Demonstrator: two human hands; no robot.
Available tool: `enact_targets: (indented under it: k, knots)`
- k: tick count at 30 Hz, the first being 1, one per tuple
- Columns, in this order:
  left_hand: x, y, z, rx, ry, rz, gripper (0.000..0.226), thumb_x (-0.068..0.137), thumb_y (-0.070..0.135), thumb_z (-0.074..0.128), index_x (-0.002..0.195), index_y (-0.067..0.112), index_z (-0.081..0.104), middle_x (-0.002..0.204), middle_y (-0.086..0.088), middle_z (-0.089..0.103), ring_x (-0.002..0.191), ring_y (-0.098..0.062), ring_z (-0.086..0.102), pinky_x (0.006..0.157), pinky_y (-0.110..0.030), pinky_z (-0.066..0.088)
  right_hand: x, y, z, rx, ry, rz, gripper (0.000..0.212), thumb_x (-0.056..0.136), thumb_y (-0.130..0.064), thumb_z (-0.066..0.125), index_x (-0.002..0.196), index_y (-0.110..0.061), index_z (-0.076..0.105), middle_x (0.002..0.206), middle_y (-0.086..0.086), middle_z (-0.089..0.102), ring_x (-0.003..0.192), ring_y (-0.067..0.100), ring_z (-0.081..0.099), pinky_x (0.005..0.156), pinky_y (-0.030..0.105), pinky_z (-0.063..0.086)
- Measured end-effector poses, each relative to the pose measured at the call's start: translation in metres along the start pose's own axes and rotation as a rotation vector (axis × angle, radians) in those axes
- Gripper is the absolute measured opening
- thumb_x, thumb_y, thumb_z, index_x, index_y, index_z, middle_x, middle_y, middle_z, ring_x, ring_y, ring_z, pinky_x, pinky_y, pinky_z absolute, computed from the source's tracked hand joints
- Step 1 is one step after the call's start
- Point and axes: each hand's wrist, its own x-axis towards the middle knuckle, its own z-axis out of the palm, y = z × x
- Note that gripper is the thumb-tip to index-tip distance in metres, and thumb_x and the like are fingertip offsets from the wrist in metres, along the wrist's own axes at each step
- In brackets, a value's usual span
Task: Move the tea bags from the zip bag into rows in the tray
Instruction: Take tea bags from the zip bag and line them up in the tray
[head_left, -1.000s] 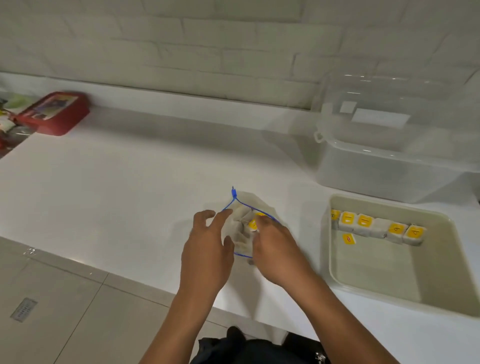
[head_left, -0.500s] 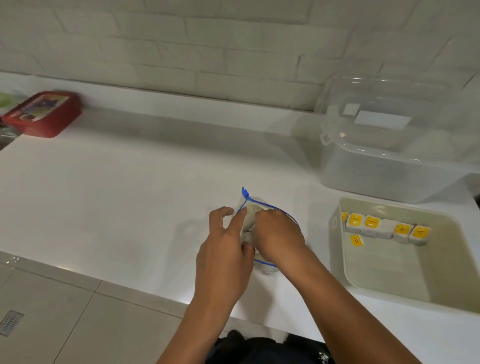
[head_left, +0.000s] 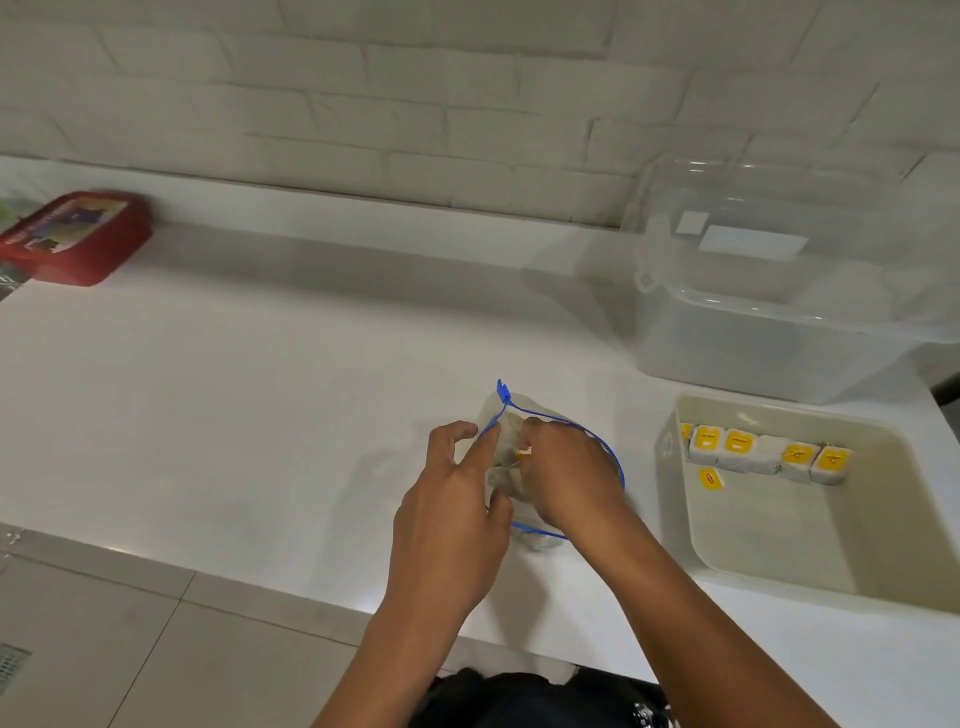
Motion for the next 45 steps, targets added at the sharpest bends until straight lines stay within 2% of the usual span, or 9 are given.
enact_targets:
  k: [8,15,25,30,34,36,39,43,45]
  knots:
    - [-0.003,0.000,-0.002,-0.027,-0.003,0.054,0.048,0.093,0.043,0.060,0.139,0.048,0.044,0.145,0.021,0.025,0.104,-0.005,0.055,0.074,-0.028,0.052,-0.044,0.004,-0.033,0.057,0.033,-0.121,0.027,0.095,-0.022,0.054,0.118,-0.035,0.053,0.110,-0.004,0.063,0.096,0.025,0.060,0.070,0.030,0.045]
    - [0.001,-0.009,-0.002,-0.086,0.045,0.028,0.008,0.094,0.042,0.062,0.096,0.045,0.070,0.131,0.025,0.047,0.109,-0.004,0.051,0.069,-0.025,0.045,-0.048,0.015,-0.028,0.236,0.097,-0.114,0.016,0.094,-0.034,0.061,0.107,-0.035,0.053,0.096,-0.015,0.064,0.090,0.014,0.060,0.073,0.035,0.054]
    - [-0.001,-0.016,-0.003,-0.217,-0.163,0.200,0.028,0.091,0.046,0.065,0.118,0.050,0.060,0.139,0.030,0.031,0.119,0.002,0.043,0.090,-0.023,0.047,-0.058,0.025,-0.013,0.458,0.119,-0.130,0.010,0.088,-0.032,0.072,0.081,-0.034,0.065,0.083,-0.017,0.067,0.068,-0.006,0.056,0.063,0.014,0.040]
    - [0.007,-0.022,-0.002,-0.142,-0.176,0.184,0.011,0.096,0.040,0.061,0.103,0.038,0.069,0.126,0.024,0.044,0.093,0.002,0.049,0.077,-0.019,0.043,-0.056,0.024,-0.007,0.425,0.061,-0.088,0.008,0.092,-0.026,0.064,0.085,-0.029,0.067,0.081,-0.011,0.069,0.075,0.001,0.063,0.071,0.020,0.049]
    - [0.008,-0.023,0.000,-0.122,-0.124,0.159,0.011,0.095,0.038,0.062,0.099,0.031,0.069,0.109,0.021,0.050,0.083,-0.006,0.056,0.074,-0.024,0.047,-0.048,0.015,-0.014,0.340,0.047,-0.115,0.031,0.097,-0.008,0.047,0.114,-0.023,0.069,0.105,-0.005,0.070,0.099,0.016,0.064,0.084,0.021,0.046]
    - [0.008,-0.022,0.002,-0.127,-0.073,0.155,0.010,0.095,0.036,0.063,0.096,0.029,0.070,0.104,0.019,0.052,0.081,-0.006,0.058,0.075,-0.024,0.048,-0.035,0.010,-0.013,0.291,0.008,-0.101,0.030,0.094,-0.002,0.046,0.104,-0.019,0.068,0.093,-0.010,0.064,0.089,0.012,0.060,0.072,0.012,0.039]
    - [0.007,-0.021,0.004,-0.144,-0.011,0.154,0.007,0.094,0.034,0.067,0.091,0.029,0.070,0.095,0.017,0.054,0.075,-0.005,0.058,0.066,-0.016,0.043,-0.013,0.007,-0.005,0.110,-0.122,0.061,0.031,0.094,-0.002,0.048,0.069,-0.017,0.039,0.071,-0.008,0.038,0.083,0.018,0.050,0.069,0.020,0.034]
    - [0.006,-0.022,0.006,-0.144,0.000,0.154,0.008,0.095,0.035,0.067,0.089,0.030,0.070,0.091,0.017,0.054,0.074,-0.005,0.058,0.063,-0.008,0.036,0.006,0.005,0.001,-0.013,-0.146,0.141,0.033,0.097,-0.007,0.049,0.068,-0.016,0.038,0.077,-0.001,0.046,0.089,0.022,0.059,0.074,0.025,0.040]
    - [0.005,-0.022,0.007,-0.145,0.010,0.156,0.009,0.095,0.035,0.066,0.089,0.030,0.070,0.091,0.015,0.055,0.074,-0.005,0.058,0.063,-0.012,0.038,0.009,0.005,0.003,-0.019,-0.130,0.163,0.036,0.096,-0.006,0.049,0.065,-0.017,0.036,0.071,-0.003,0.045,0.070,0.016,0.052,0.067,0.024,0.038]
